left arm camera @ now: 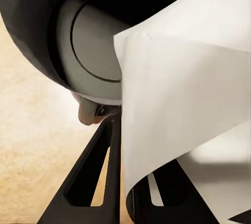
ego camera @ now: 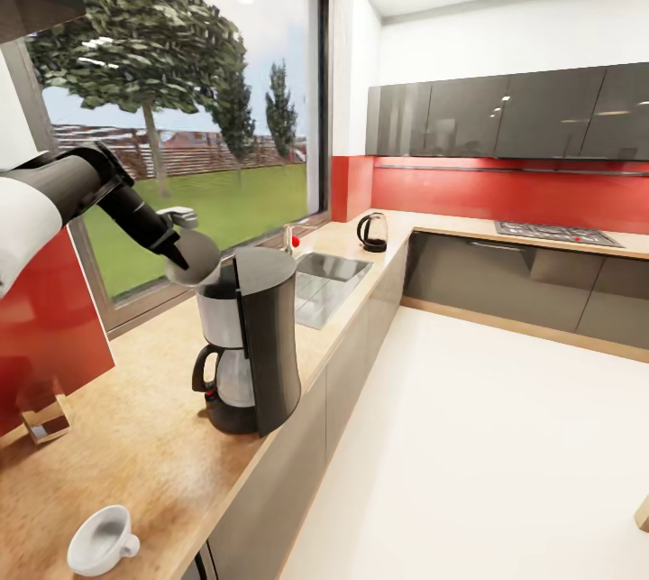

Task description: Set up a coffee station on the kitchen countertop: keep the coffee maker on the countertop, move the bottle of coffee from the kitchen shelf to the counter next to the coffee maker, place a paper coffee filter on top of the coffee maker, put the saucer next to the coffee maker with the coffee cup on the saucer, and place the electric kettle next to the coffee maker.

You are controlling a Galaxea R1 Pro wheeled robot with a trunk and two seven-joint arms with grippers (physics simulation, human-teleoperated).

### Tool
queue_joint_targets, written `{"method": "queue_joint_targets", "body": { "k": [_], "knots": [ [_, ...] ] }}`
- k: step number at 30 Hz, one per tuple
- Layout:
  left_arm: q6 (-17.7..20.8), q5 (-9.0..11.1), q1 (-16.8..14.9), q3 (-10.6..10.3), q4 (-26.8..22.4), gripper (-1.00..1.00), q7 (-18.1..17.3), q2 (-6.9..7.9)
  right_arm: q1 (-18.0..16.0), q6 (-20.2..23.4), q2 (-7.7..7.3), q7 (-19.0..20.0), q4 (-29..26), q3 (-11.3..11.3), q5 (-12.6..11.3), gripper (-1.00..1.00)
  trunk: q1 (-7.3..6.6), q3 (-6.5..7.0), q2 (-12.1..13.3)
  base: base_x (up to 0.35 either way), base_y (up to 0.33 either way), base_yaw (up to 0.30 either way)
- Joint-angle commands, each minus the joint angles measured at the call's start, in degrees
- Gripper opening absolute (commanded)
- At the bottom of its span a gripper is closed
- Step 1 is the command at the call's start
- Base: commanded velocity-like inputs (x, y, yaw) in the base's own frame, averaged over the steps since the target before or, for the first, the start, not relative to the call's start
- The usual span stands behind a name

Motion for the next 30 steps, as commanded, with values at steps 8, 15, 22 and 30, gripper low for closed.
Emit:
{"method": "queue_joint_targets", "body": {
  "k": [8,15,22,30],
  "knots": [
    [0.4,0.8,0.1,-0.4,-0.1,-1.0,-0.2,-0.78,0.0,-0.2,0.02,-0.2,0.1,0.0,0.1,1.0,0.02,-0.03,0.0,0.0,0.0,0.0],
    [0.3,0.9,0.1,-0.4,-0.1,-1.0,-0.2,-0.75,0.0,-0.2,0.0,-0.2,0.1,0.0,0.1,1.0,0.02,-0.03,0.0,0.011,0.0,0.0],
    [0.3,1.0,1.7,-0.4,-0.2,-1.0,-0.2,-0.81,0.0,-0.2,0.0,-0.2,0.1,0.0,0.1,1.0,0.02,-0.03,0.0,0.146,0.0,0.0],
    [0.3,1.0,2.9,-0.4,-0.4,-1.0,-0.2,-0.78,0.0,-0.2,-0.05,-0.2,0.1,0.0,0.1,1.0,0.02,-0.03,0.0,0.01,0.0,0.0]
  ]
}}
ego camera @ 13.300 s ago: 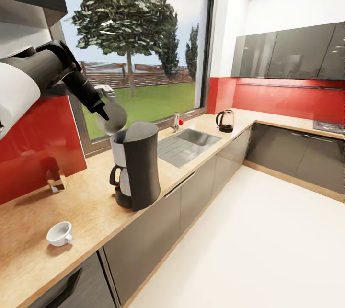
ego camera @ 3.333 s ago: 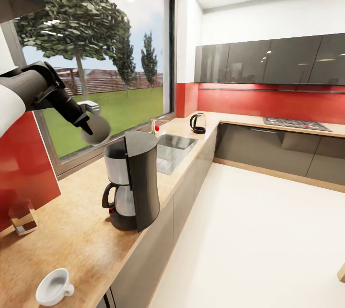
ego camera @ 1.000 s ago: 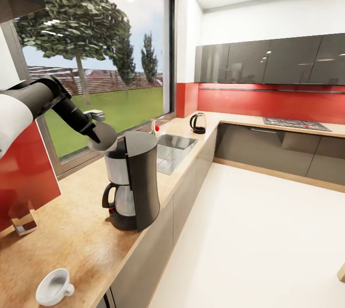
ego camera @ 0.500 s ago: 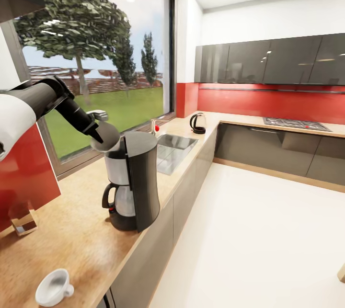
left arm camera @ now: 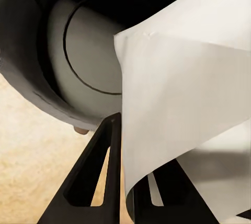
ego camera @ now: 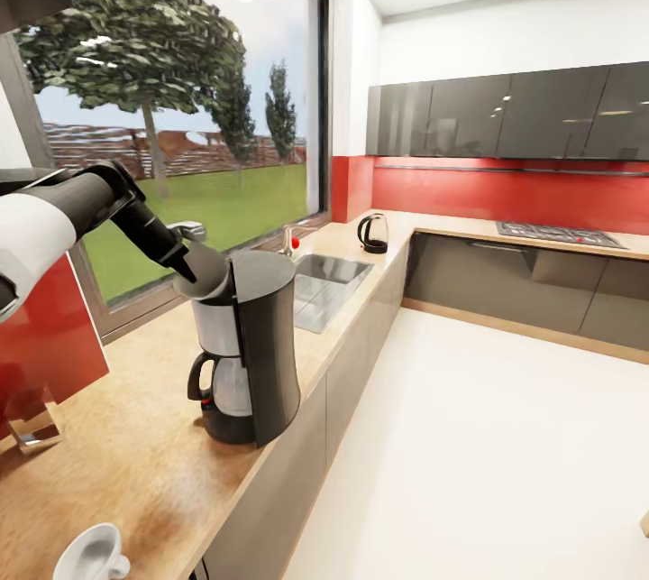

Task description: Set up a coffee station on the kitchen countertop: keep the coffee maker on the countertop, move the bottle of coffee from the kitchen shelf to the counter next to the coffee maker, place a paper coffee filter on top of the coffee maker, put the saucer next to the coffee maker with the coffee cup on the saucer, and place the electric kettle next to the coffee maker.

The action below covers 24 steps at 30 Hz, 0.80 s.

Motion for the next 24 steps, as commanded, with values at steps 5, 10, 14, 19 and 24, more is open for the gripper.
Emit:
{"method": "queue_joint_targets", "body": {
  "k": [5,10,14,19,24],
  "knots": [
    [0.4,0.2,0.0,-0.4,0.1,-1.0,-0.2,0.12,0.0,-0.2,0.06,-0.1,0.1,0.0,0.0,1.0,0.02,-0.03,0.0,0.01,0.003,0.0],
    [0.4,0.2,0.0,-0.4,0.2,-1.0,-0.2,0.13,0.0,-0.2,0.06,-0.1,0.1,0.0,0.0,1.0,0.02,-0.03,0.0,0.138,0.086,0.0],
    [0.4,0.2,0.0,-0.4,0.1,-1.0,-0.2,0.12,0.0,-0.2,0.04,-0.1,0.1,0.0,0.0,1.0,0.02,-0.03,0.0,0.047,0.028,0.0],
    [0.4,0.2,0.0,-0.4,0.2,-1.0,-0.2,0.18,0.0,-0.2,0.02,-0.1,0.1,0.0,0.0,1.0,0.02,-0.03,0.0,0.009,0.005,0.0],
    [0.4,0.2,0.0,-0.4,0.1,-1.0,-0.2,0.16,0.0,-0.2,0.03,-0.1,0.1,0.0,0.0,1.0,0.02,-0.03,0.0,0.001,0.001,0.0]
  ]
}}
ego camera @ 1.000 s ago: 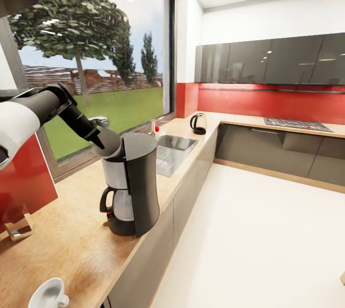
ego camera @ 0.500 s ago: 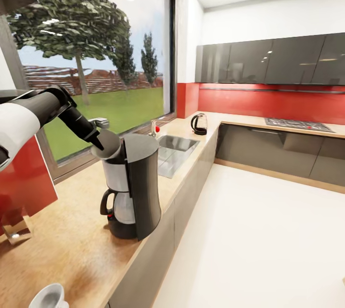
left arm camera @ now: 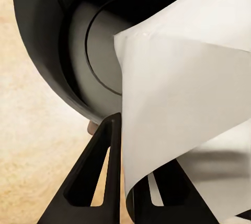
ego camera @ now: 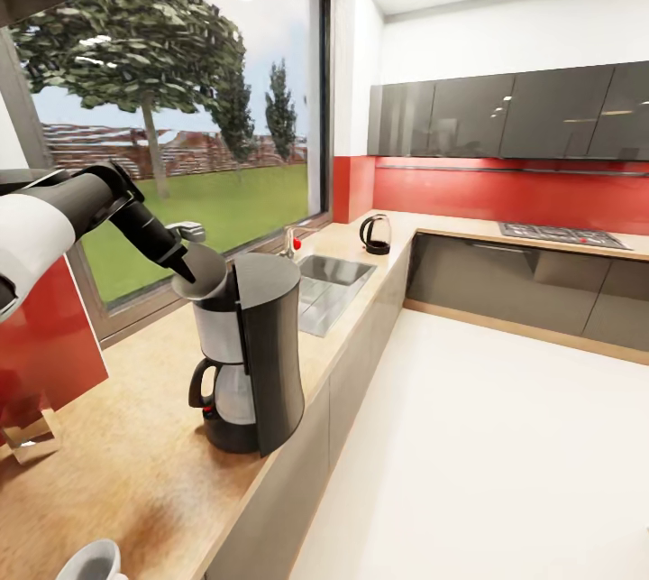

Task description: Set up a coffee station on the kitchen countertop: keep the coffee maker on the countertop, move the bottle of coffee from the kitchen shelf to the counter next to the coffee maker, place a paper coffee filter on top of the coffee maker, put the saucer next to the coffee maker with the coffee cup on the saucer, and place the electric kettle next to the coffee maker.

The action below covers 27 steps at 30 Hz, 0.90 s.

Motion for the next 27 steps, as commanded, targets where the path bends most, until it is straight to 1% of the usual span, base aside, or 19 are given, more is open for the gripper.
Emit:
{"method": "queue_joint_targets", "body": {
  "k": [1,19,21,24,27],
  "knots": [
    [0.4,0.3,0.0,-0.5,-0.1,-1.0,-0.2,0.06,0.0,-0.2,0.01,-0.1,0.1,0.0,0.0,1.0,0.02,-0.03,0.0,0.0,0.0,0.0],
    [0.4,0.5,0.2,-0.6,-0.1,-1.0,-0.2,-0.15,0.0,-0.2,0.03,-0.1,0.1,0.0,0.0,1.0,0.02,-0.03,0.0,0.0,0.0,0.0],
    [0.4,0.8,1.0,-0.6,-0.2,-1.0,-0.2,-0.26,0.0,-0.2,0.04,-0.1,0.1,0.0,0.0,1.0,0.02,-0.03,0.0,0.0,0.0,0.0],
    [0.4,1.5,1.2,-0.6,-0.2,-1.0,-0.2,-0.51,0.0,-0.2,0.02,-0.1,0.1,0.0,0.0,1.0,0.02,-0.03,0.0,0.0,0.0,0.0],
    [0.4,1.8,1.3,-0.6,-0.1,-1.0,-0.2,-0.59,0.0,-0.2,0.03,-0.1,0.1,0.0,0.0,1.0,0.02,-0.03,0.0,0.0,0.0,0.0]
  ]
}}
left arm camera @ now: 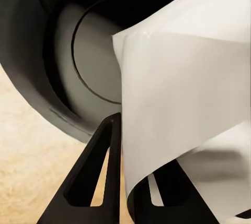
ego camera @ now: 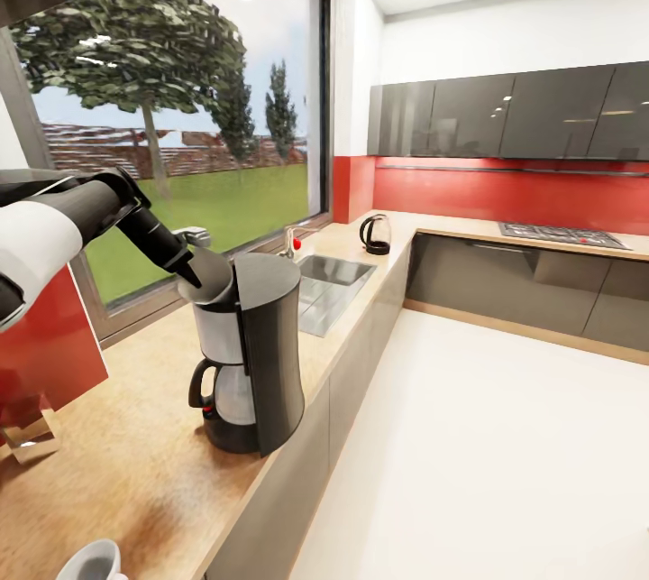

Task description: Set up a coffee station on the kitchen countertop: keep the coffee maker on the countertop, move the bottle of coffee from the kitchen shelf to the counter next to the coffee maker, place a paper coffee filter on top of the coffee maker, put the saucer next to the coffee maker with the coffee cup on the saucer, and place the electric kettle next to the coffee maker.

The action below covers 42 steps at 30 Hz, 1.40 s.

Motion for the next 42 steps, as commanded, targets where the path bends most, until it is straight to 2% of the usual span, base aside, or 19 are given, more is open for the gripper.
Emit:
{"method": "queue_joint_targets", "body": {
  "k": [1,8,9,42],
  "knots": [
    [0.3,0.5,0.0,-0.8,-0.1,-1.0,-0.1,0.06,0.0,-0.2,0.02,-0.1,0.1,0.0,0.0,1.0,0.02,-0.03,0.0,0.0,0.0,0.0],
    [0.3,0.6,0.0,-0.7,-0.1,-1.0,-0.1,0.0,0.0,-0.2,0.0,-0.1,0.1,0.0,0.0,1.0,0.02,-0.03,0.0,0.0,0.0,0.0],
    [0.3,0.7,0.0,-0.7,-0.2,1.0,-0.1,0.03,0.0,-0.2,-0.01,-0.1,0.1,0.0,0.0,1.0,0.02,-0.03,0.0,0.0,0.0,0.0],
    [0.3,0.4,0.0,-0.4,0.0,1.0,-0.1,0.31,0.0,-0.2,0.01,-0.1,0.1,0.0,0.0,1.0,0.02,-0.03,0.0,0.0,0.0,0.0]
  ]
}}
